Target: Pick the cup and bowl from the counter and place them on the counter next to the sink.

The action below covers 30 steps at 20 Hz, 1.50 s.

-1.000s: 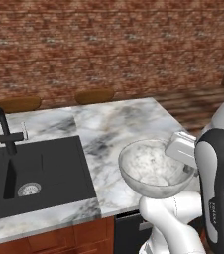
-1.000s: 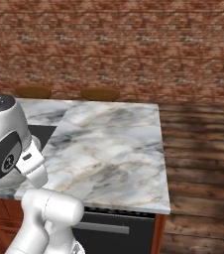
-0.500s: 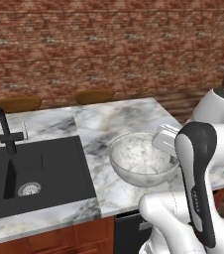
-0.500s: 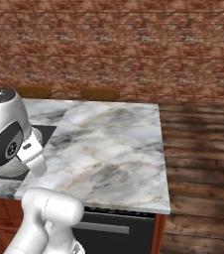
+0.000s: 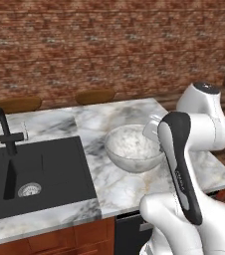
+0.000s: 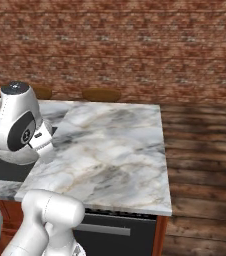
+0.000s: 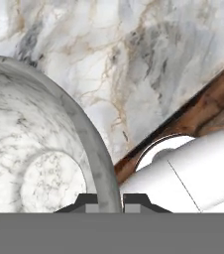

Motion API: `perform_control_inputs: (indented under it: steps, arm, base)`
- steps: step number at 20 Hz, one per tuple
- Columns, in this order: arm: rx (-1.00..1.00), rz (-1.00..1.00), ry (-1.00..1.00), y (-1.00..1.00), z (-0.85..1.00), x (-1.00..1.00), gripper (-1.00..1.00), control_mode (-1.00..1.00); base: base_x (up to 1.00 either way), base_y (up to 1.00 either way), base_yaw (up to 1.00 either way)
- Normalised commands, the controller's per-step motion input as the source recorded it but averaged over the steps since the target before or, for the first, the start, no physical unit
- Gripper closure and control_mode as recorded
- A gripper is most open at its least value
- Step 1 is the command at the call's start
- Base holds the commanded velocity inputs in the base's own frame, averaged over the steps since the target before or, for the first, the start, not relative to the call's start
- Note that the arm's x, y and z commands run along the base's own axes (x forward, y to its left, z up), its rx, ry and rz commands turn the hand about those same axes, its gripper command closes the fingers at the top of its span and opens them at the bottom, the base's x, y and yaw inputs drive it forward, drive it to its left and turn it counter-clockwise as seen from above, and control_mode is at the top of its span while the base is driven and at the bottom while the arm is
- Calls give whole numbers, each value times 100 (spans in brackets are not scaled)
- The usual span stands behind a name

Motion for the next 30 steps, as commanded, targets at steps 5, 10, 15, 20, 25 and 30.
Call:
perform_control_inputs:
  steps: [5,10,15,20,25,30]
  arm:
    - [1,1,0,0,-45,65,100,-100]
    - [6,19,2,0,-34,32,100,-100]
    - [1,20,0,0,-7,1,100,-100]
    - [0,6,0,0,0,0,100,-100]
    - [-1,0,5,0,0,0,100,-100]
    - [0,-3,7,0,-1,6,100,-100]
  base:
    - [0,0,0]
    - [0,0,0]
    - [0,0,0]
    - [0,0,0]
    - [0,0,0]
    - [0,0,0]
